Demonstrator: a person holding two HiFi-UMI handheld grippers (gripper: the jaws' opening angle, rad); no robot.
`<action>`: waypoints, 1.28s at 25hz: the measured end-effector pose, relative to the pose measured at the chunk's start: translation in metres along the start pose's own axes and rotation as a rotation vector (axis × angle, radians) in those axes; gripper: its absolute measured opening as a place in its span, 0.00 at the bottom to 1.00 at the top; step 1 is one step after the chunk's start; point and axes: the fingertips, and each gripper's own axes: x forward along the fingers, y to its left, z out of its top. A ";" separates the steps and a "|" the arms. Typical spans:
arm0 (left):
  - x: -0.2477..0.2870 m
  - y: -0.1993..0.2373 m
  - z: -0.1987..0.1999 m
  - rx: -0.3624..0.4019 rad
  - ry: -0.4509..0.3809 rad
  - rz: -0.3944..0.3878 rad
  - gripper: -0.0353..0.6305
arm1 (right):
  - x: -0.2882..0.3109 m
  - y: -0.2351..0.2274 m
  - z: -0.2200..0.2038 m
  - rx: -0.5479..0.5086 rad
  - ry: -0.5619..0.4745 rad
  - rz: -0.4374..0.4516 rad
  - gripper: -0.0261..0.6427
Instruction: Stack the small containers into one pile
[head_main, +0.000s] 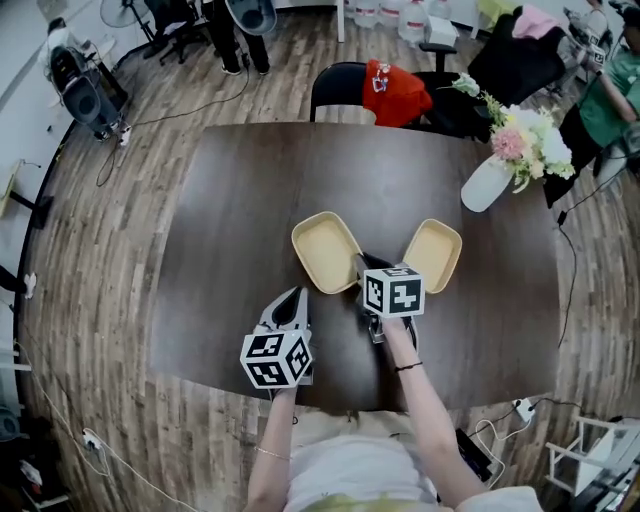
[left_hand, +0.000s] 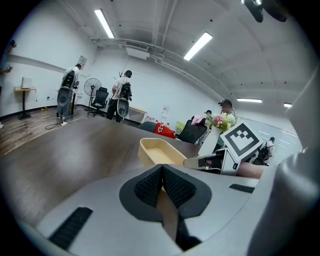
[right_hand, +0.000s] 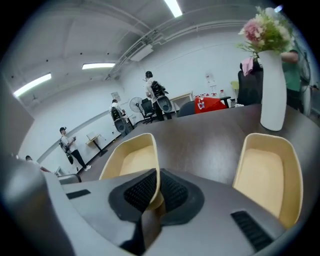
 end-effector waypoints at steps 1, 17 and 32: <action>0.001 -0.003 0.001 0.006 0.001 -0.010 0.09 | -0.006 -0.004 0.003 0.026 -0.021 -0.010 0.09; 0.033 -0.062 0.010 0.113 0.042 -0.219 0.09 | -0.080 -0.077 0.022 0.250 -0.240 -0.263 0.09; 0.051 -0.112 -0.005 0.167 0.103 -0.351 0.09 | -0.140 -0.147 0.001 0.433 -0.356 -0.512 0.09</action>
